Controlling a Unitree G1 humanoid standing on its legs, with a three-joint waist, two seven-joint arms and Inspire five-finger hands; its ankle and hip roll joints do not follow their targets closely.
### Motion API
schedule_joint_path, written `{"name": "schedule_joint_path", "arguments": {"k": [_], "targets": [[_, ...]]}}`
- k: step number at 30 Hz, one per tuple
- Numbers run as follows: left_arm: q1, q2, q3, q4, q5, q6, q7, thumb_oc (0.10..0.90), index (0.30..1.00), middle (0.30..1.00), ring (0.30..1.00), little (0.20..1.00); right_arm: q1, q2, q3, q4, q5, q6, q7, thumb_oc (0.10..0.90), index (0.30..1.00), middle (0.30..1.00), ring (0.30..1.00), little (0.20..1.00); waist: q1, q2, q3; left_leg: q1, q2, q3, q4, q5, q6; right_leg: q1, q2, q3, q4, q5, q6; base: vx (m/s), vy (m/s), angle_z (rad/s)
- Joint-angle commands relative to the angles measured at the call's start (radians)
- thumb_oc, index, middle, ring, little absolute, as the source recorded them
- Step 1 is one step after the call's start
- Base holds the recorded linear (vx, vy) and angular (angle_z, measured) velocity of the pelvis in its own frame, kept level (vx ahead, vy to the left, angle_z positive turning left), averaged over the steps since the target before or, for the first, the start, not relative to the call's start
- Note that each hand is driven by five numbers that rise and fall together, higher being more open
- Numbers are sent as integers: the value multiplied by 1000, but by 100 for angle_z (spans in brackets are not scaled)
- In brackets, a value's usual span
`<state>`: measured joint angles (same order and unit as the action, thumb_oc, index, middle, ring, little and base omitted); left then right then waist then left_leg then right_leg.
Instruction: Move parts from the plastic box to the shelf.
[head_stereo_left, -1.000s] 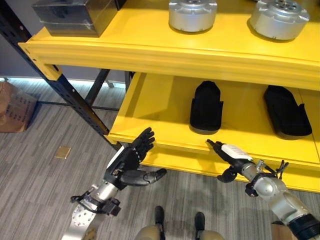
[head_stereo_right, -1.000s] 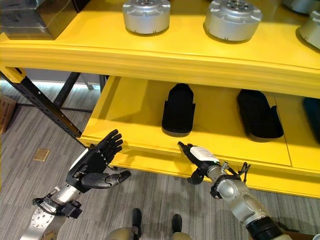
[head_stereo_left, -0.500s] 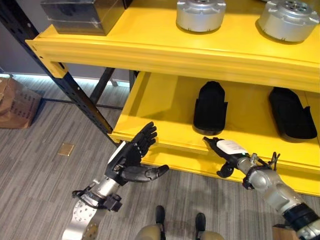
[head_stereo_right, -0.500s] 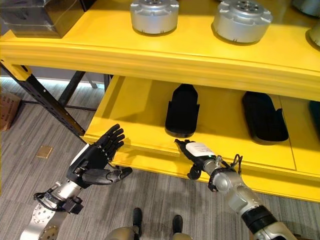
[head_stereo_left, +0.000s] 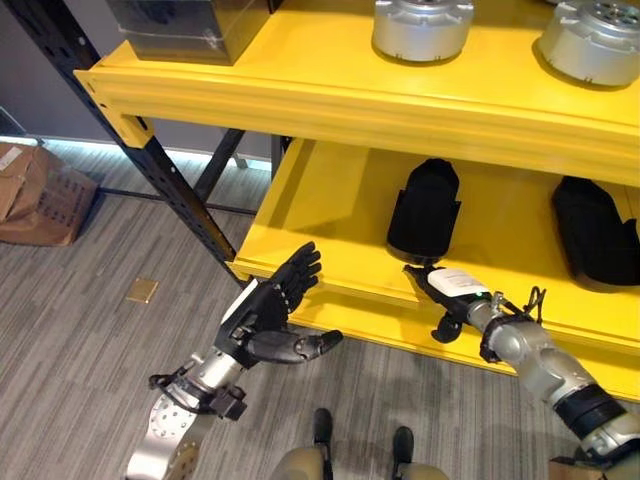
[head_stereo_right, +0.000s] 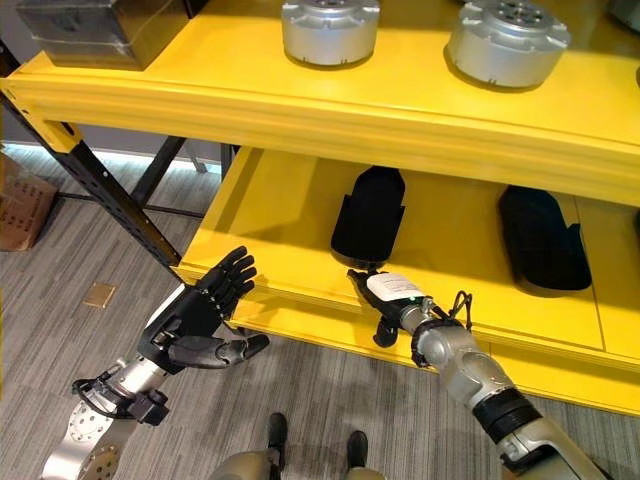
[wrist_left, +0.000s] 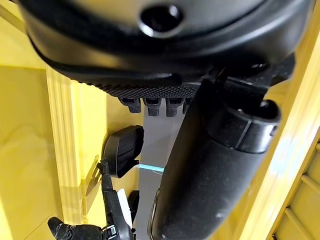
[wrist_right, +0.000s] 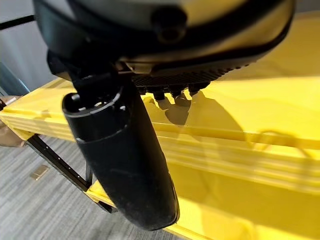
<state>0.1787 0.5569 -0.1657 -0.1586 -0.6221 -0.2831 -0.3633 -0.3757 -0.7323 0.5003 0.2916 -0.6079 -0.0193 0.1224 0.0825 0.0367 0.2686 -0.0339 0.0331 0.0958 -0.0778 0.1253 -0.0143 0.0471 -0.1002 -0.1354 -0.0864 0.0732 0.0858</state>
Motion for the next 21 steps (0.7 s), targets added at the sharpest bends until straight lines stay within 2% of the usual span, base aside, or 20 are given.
{"name": "schedule_joint_path", "arguments": {"k": [1, 4, 6, 8, 10, 16, 21], "targets": [[-81, 8, -3, -95, -35, -76, -39, 900, 1000, 1000, 1000, 1000, -174, 15, 68, 41, -1, 20, -27, 900, 1000, 1000, 1000, 1000, 27, -22, -24, 2, 3, -14, 81, -103, -13, -66, -16, -15, 118, -50, -5, -11, -2, 3], [-86, 7, -4, -97, -34, -71, -43, 900, 1000, 1000, 1000, 1000, -189, 23, 73, 75, 12, 36, -28, 900, 1000, 1000, 1000, 1000, 31, -19, -22, 0, 2, -17, 81, -101, -14, -67, -16, -17, 120, -51, -7, 0, 0, 0], [-92, 4, -9, -98, -31, -63, -45, 900, 1000, 1000, 1000, 1000, -202, 32, 70, 117, 9, 101, -48, 900, 1000, 1000, 1000, 1000, 34, -15, -21, -1, 2, -19, 84, -101, -14, -67, -16, -19, 125, -53, -8, 0, 0, 0], [-89, 3, -8, -99, -34, -64, -50, 900, 1000, 1000, 1000, 1000, -200, 35, 63, 134, 4, 103, -59, 900, 1000, 1000, 1000, 1000, 34, -14, -20, 0, 2, -20, 84, -102, -14, -67, -17, -19, 125, -53, -8, 0, 0, 0], [-88, 3, -8, -99, -40, -63, -50, 900, 1000, 1000, 1000, 1000, -197, 44, 43, 152, -6, 162, -80, 900, 1000, 1000, 1000, 1000, 31, -10, -20, 2, 1, -17, 84, -102, -14, -67, -18, -17, 128, -53, -8, 0, 0, 0], [-89, -2, -17, -102, -44, -62, -42, 900, 1000, 1000, 1000, 1000, -178, 65, -21, 196, 1, 246, -147, 900, 1000, 1000, 1000, 1000, 22, -3, -21, 12, -1, -13, 79, -103, -11, -63, -20, -11, 126, -50, -7, 4, 5, 0], [-88, -4, -20, -109, -43, -50, -36, 900, 1000, 1000, 1000, 1000, -171, 71, -69, 236, 0, 272, -184, 900, 1000, 1000, 1000, 1000, 18, 3, -23, 19, -1, -10, 77, -105, -11, -58, -21, -9, 124, -49, -6, 12, 10, 3]]}}
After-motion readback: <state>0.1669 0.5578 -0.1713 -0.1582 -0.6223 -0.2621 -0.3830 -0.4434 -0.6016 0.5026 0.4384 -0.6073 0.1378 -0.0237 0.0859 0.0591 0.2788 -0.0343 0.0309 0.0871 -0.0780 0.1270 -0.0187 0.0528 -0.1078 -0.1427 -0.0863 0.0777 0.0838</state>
